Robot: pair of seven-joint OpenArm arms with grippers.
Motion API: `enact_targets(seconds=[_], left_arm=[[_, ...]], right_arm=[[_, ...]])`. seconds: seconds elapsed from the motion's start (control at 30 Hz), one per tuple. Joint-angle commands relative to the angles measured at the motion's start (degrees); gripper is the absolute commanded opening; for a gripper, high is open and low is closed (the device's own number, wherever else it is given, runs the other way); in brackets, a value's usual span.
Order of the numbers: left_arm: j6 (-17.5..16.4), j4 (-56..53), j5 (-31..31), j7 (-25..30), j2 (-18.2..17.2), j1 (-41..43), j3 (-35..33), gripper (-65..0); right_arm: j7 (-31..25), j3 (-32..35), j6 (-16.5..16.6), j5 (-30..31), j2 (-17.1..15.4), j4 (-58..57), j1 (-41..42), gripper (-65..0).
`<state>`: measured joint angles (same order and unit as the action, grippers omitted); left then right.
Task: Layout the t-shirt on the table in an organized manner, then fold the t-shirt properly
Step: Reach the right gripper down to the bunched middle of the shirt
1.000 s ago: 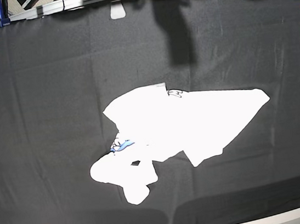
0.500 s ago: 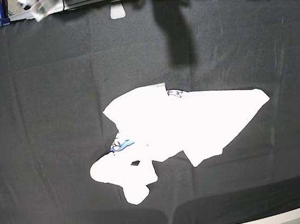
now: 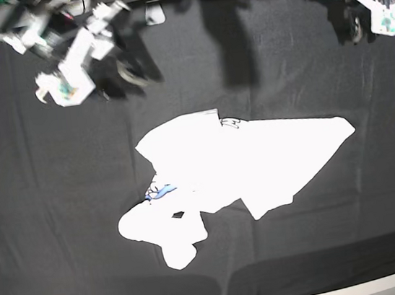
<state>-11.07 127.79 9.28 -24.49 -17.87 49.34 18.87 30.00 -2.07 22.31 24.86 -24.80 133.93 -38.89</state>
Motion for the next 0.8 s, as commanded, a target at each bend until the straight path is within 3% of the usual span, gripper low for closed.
enact_targets(seconds=[0.0, 0.2, 0.43, 0.57, 0.77], left_arm=[[0.1, 1.0, 0.3, 1.4, -0.4, 0.2, 0.4, -50.3], [0.1, 1.0, 0.2, 1.8, -0.4, -0.1, 0.4, -50.3], [0.1, 1.0, 0.2, 1.7, -0.4, -0.1, 0.4, -50.3], [0.1, 1.0, 0.2, 1.7, -0.4, -0.1, 0.4, -50.3], [0.1, 1.0, 0.2, 1.8, -0.2, -0.2, 0.4, -50.3]], right_arm=[[-1.4, 1.5, 0.4, -0.3, 0.4, 1.1, 1.5, -39.3], [-1.5, 13.9, 0.2, -10.5, 5.6, 0.2, 12.7, -39.4], [-1.4, 26.8, -2.4, -22.7, 13.8, -15.3, 25.2, -39.4], [0.2, 30.4, -3.3, -28.9, 19.3, -27.2, 31.6, -39.4], [4.9, 31.2, -3.3, -29.2, 24.8, -39.2, 39.2, -39.4]])
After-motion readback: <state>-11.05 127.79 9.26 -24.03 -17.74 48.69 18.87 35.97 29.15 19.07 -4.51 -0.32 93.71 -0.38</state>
